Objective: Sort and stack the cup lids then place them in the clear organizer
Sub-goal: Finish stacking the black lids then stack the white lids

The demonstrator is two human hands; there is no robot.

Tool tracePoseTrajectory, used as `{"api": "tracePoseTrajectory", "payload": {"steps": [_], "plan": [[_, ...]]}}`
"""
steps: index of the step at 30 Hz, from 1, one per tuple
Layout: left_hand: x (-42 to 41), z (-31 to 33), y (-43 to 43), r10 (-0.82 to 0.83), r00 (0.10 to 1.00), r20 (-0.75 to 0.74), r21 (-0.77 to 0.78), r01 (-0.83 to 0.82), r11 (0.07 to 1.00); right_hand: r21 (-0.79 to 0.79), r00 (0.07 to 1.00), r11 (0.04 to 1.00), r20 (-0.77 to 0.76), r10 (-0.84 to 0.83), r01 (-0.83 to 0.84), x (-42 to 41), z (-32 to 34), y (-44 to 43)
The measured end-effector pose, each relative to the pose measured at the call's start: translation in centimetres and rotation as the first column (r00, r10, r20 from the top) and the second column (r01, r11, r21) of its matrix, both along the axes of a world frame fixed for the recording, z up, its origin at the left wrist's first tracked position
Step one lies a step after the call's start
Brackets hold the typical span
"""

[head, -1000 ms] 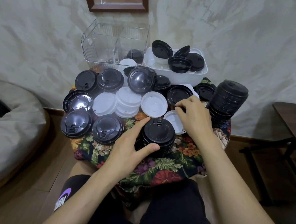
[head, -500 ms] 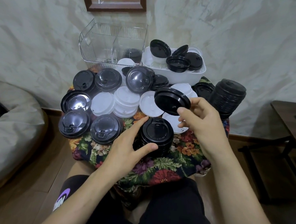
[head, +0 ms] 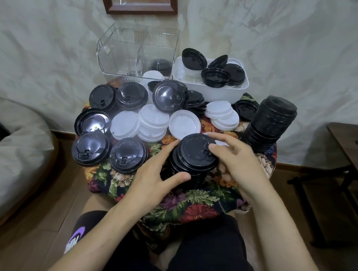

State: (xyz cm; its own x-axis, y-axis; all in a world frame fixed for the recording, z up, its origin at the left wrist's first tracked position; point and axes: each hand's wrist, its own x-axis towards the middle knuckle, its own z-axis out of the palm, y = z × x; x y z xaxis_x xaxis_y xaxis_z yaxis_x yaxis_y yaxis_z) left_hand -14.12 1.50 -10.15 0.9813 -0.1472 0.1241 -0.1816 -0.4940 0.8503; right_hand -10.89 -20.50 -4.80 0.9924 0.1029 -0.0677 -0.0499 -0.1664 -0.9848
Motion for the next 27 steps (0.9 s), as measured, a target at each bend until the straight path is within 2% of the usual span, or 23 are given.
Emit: {"api": "tracePoseTrajectory", "payload": {"steps": [5, 10, 14, 27], "plan": [[0.05, 0.02, -0.04, 0.002, 1.000, -0.017, -0.049, -0.003, 0.999, -0.165, 0.997, 0.986, 0.071, 0.014, -0.002, 0.10, -0.70, 0.92], [0.00, 0.12, 0.10, -0.015, 1.000, -0.004, -0.033, 0.015, 0.999, -0.274, 0.990, 0.961, 0.121, 0.071, -0.035, 0.18, -0.96, 1.01], [-0.03, 0.06, 0.16, -0.020, 1.000, 0.009, -0.028, 0.020, 0.999, -0.312, 0.990, 0.950, 0.130, 0.056, -0.012, 0.13, -1.07, 0.93], [-0.31, 0.23, 0.40, -0.024, 1.000, -0.009, 0.018, 0.024, 1.000, -0.356, 0.963, 0.903, 0.030, 0.269, -0.241, -0.55, -0.45, 0.28]]}}
